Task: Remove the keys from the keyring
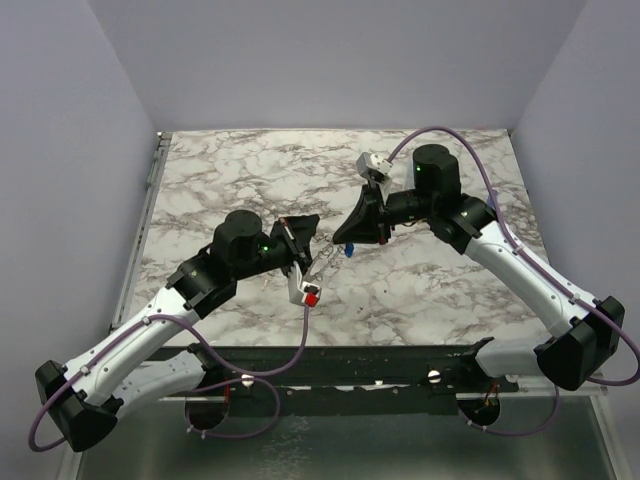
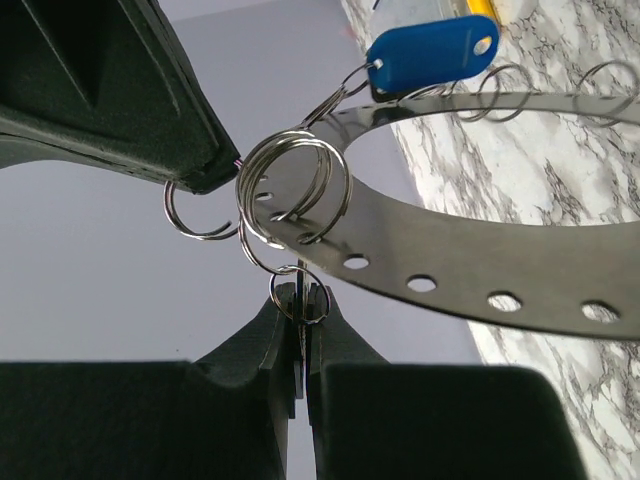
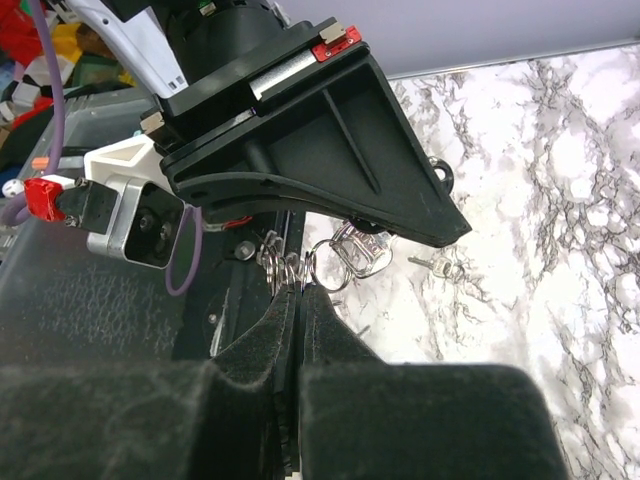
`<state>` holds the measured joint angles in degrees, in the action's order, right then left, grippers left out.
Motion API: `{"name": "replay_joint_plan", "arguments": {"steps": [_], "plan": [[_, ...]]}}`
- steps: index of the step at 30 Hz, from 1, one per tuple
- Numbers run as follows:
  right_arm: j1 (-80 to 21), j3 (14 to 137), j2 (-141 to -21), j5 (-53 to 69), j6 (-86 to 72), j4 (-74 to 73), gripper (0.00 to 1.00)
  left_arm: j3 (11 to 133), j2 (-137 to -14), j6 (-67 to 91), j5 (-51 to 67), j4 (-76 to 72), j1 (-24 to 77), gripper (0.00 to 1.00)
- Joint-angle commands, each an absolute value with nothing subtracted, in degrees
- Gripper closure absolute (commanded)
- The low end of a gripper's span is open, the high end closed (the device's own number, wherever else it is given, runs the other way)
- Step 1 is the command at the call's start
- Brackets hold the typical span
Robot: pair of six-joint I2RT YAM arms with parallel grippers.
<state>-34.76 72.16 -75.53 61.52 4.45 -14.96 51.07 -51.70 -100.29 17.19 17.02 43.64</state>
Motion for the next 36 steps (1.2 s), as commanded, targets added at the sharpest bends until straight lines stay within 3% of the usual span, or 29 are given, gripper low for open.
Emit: {"name": "replay_joint_plan", "arguments": {"steps": [1, 20, 27, 33, 36], "plan": [[-34.5, 73.8, -74.3, 64.9, 6.8, -16.6, 0.99, 53.2, -52.9, -97.7, 15.0, 16.1, 43.9, 1.0], [-34.6, 71.2, -75.8, 60.8, 10.7, -18.5, 0.99, 58.7, -54.4, -97.1, 19.5, 17.3, 45.0, 1.0], [-35.1, 72.5, -77.5, 60.6, 10.0, -17.3, 0.99, 60.8, -55.6, -93.8, 11.7, 20.6, 53.5, 1.0], [-35.2, 74.4, -77.0, 60.8, 12.3, -19.5, 0.99, 64.7, -58.0, -86.6, 6.7, 22.9, 54.9, 1.0], [-34.8, 75.3, -76.2, 59.6, 13.2, -21.4, 0.93, 65.9, -58.7, -83.3, 4.4, 24.0, 54.9, 1.0]]}}
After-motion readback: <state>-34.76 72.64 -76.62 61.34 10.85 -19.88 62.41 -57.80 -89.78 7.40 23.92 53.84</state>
